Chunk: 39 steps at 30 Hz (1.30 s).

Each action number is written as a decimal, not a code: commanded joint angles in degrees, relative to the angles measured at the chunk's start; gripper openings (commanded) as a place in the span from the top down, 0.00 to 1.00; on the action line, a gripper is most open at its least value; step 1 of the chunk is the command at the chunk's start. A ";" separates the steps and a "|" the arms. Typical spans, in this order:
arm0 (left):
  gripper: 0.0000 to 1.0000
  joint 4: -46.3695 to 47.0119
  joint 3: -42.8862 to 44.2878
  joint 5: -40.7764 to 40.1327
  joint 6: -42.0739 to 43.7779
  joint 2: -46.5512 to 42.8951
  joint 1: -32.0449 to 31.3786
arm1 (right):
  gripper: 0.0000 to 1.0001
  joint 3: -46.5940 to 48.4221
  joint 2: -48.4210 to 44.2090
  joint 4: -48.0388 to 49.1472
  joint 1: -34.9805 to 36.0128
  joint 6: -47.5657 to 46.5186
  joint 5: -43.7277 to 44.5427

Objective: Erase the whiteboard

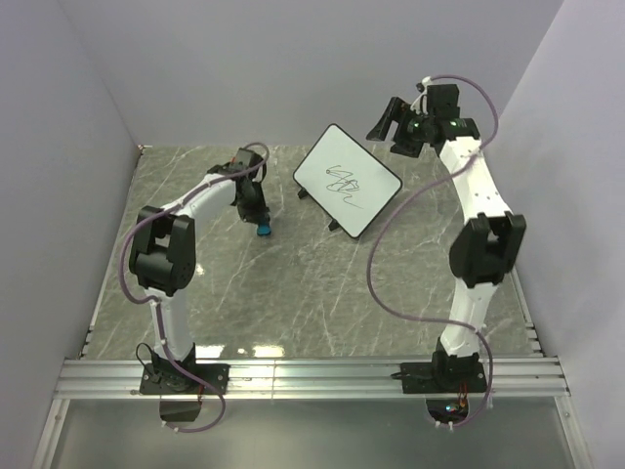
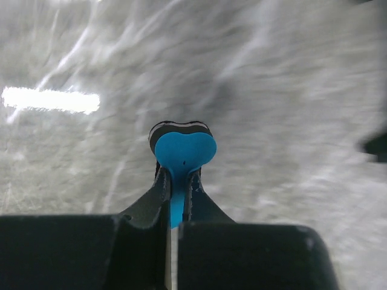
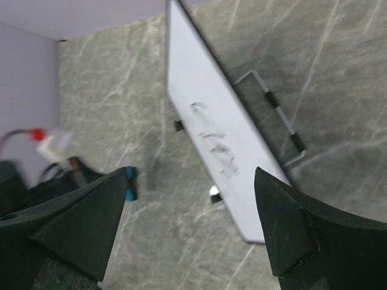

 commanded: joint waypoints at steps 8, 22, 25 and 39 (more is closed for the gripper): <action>1.00 -4.22 6.37 4.55 1.85 -8.59 -3.12 | 0.10 11.59 14.44 -3.65 -1.55 -3.50 0.23; 1.00 -3.60 7.05 4.81 3.44 -7.02 -3.21 | 0.43 -0.45 12.60 0.93 4.34 -2.97 -0.04; 1.00 -3.86 9.25 5.16 3.53 -5.44 -3.21 | 0.60 -3.18 11.90 1.02 4.43 -3.59 0.49; 1.00 -3.43 17.43 7.27 3.17 0.54 -3.21 | 1.00 -17.94 5.75 6.03 7.23 -4.47 -5.65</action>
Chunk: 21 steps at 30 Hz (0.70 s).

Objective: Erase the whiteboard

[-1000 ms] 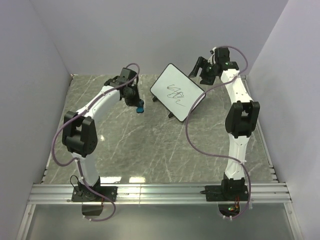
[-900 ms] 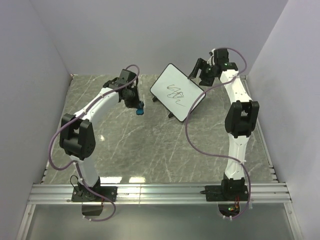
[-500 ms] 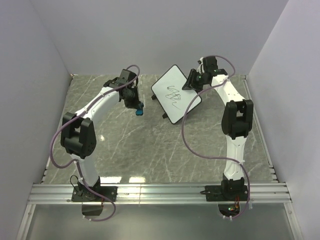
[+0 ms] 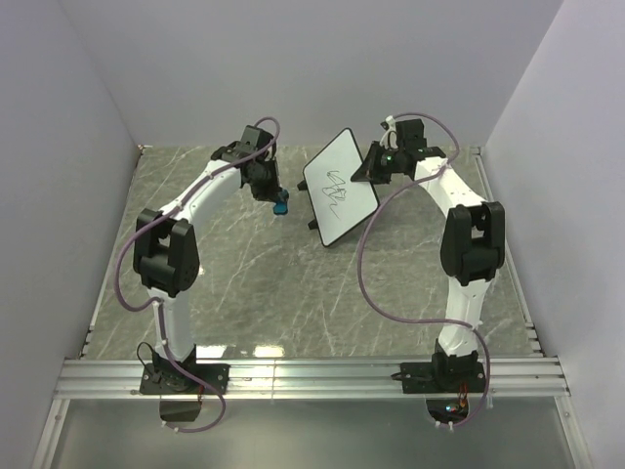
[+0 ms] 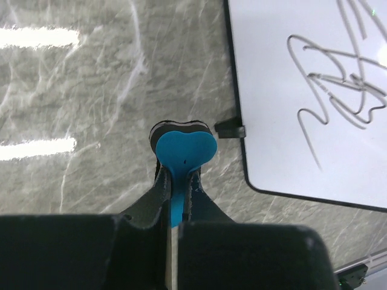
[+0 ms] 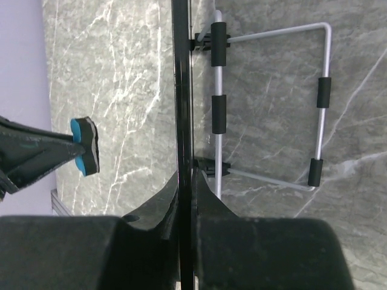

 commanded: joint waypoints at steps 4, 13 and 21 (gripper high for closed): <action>1.00 0.88 4.93 3.08 0.07 1.62 -0.06 | 1.00 -6.01 0.72 -2.99 4.36 -1.45 -2.06; 1.00 2.46 4.32 4.13 -0.28 1.36 -0.23 | 1.00 -2.40 5.29 -2.99 13.33 -1.01 -12.79; 1.00 5.62 -0.67 4.57 -0.28 -0.05 -1.55 | 1.00 -2.58 5.64 -4.21 18.61 -0.57 -13.95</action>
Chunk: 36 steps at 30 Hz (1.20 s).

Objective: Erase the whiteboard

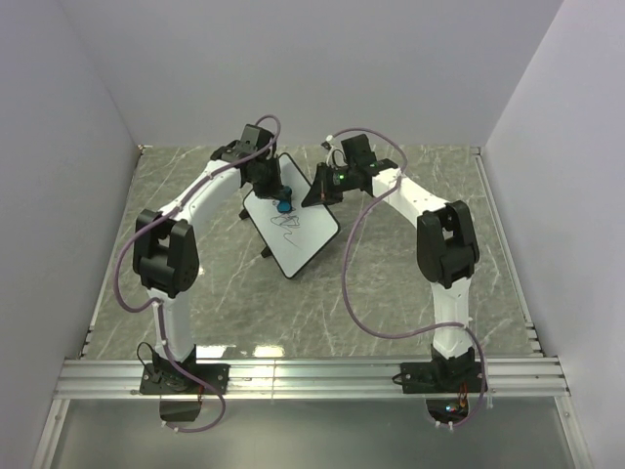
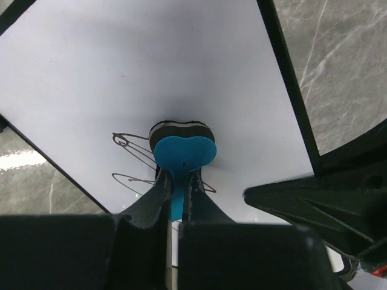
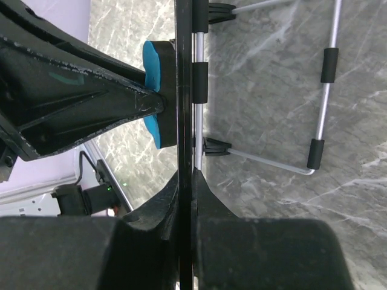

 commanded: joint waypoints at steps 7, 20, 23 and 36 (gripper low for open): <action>1.00 9.45 -10.89 2.41 0.17 -2.33 -2.08 | 1.00 3.26 5.55 -12.74 3.83 -2.28 -2.07; 1.00 24.05 -18.81 20.43 2.37 -4.45 -2.79 | 1.00 5.89 6.43 -14.59 3.92 -0.79 -1.10; 1.00 22.29 -17.76 18.85 3.25 -1.73 -2.44 | 1.00 6.24 6.25 -15.20 3.92 -1.05 -0.92; 1.00 20.36 -17.93 6.90 1.67 8.12 9.78 | 1.00 6.51 5.37 -18.37 4.71 -2.89 -0.21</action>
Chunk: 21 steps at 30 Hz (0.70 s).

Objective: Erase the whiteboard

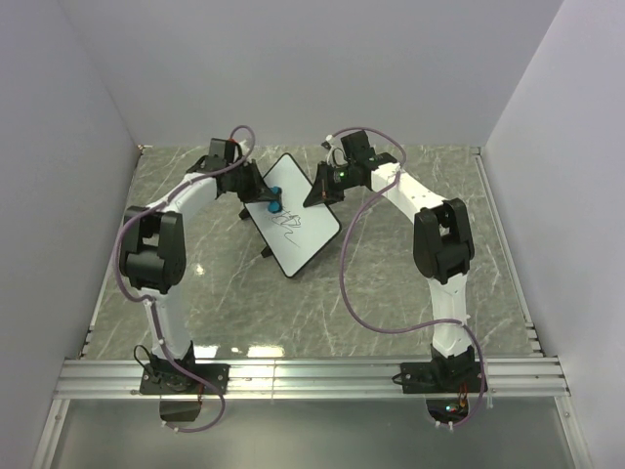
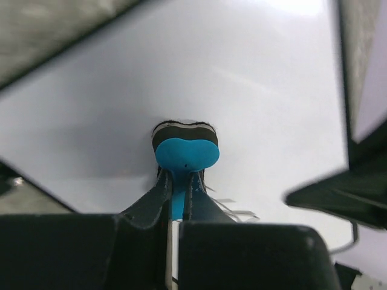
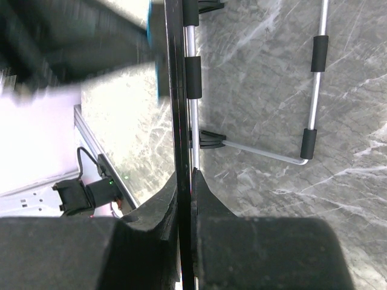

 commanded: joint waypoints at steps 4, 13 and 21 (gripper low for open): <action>1.00 -2.27 -0.40 -13.77 1.50 10.71 0.23 | 1.00 0.65 2.27 -10.39 5.57 -1.52 -0.02; 1.00 -1.23 -2.23 -3.77 6.24 5.54 -7.13 | 1.00 1.09 2.62 -9.69 5.48 -0.90 -0.46; 1.00 1.42 -10.06 4.16 9.06 -3.52 -13.57 | 1.00 0.30 2.18 -8.99 5.56 -0.46 -1.16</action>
